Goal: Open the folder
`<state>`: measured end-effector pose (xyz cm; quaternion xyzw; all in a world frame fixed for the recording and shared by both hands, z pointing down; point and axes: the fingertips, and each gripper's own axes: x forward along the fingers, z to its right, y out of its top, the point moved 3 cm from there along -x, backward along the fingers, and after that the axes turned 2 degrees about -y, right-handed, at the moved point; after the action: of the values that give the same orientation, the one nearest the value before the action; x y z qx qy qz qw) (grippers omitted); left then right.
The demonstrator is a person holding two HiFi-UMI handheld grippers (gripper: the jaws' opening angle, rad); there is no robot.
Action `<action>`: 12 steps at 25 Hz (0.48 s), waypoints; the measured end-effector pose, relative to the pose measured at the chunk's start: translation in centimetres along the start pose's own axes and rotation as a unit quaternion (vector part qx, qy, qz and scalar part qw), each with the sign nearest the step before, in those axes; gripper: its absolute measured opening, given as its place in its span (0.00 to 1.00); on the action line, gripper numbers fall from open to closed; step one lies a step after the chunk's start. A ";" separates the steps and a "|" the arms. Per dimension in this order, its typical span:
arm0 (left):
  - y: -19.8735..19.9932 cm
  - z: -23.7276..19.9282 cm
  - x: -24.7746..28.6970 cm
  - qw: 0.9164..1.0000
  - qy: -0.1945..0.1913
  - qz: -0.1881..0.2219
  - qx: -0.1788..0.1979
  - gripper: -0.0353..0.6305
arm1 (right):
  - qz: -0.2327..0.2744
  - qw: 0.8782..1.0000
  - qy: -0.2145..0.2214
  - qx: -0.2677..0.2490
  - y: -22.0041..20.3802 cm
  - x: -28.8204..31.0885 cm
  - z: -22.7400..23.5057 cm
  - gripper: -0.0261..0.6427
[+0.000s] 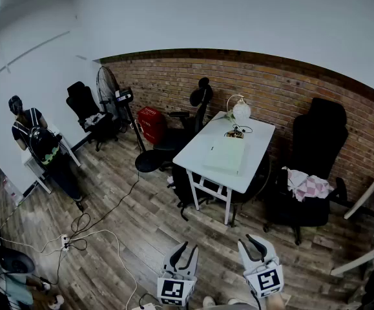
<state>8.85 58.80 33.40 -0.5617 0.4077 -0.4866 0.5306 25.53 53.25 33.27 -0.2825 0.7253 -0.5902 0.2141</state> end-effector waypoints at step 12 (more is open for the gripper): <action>-1.2 -2.1 -0.2 1.000 -0.013 0.000 0.005 0.22 | -0.001 1.000 -0.010 -0.016 -0.3 1.6 -2.8 0.17</action>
<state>6.69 58.75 34.48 -0.5656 0.3981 -0.4814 0.5383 22.56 54.21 34.20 -0.2922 0.7324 -0.5756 0.2164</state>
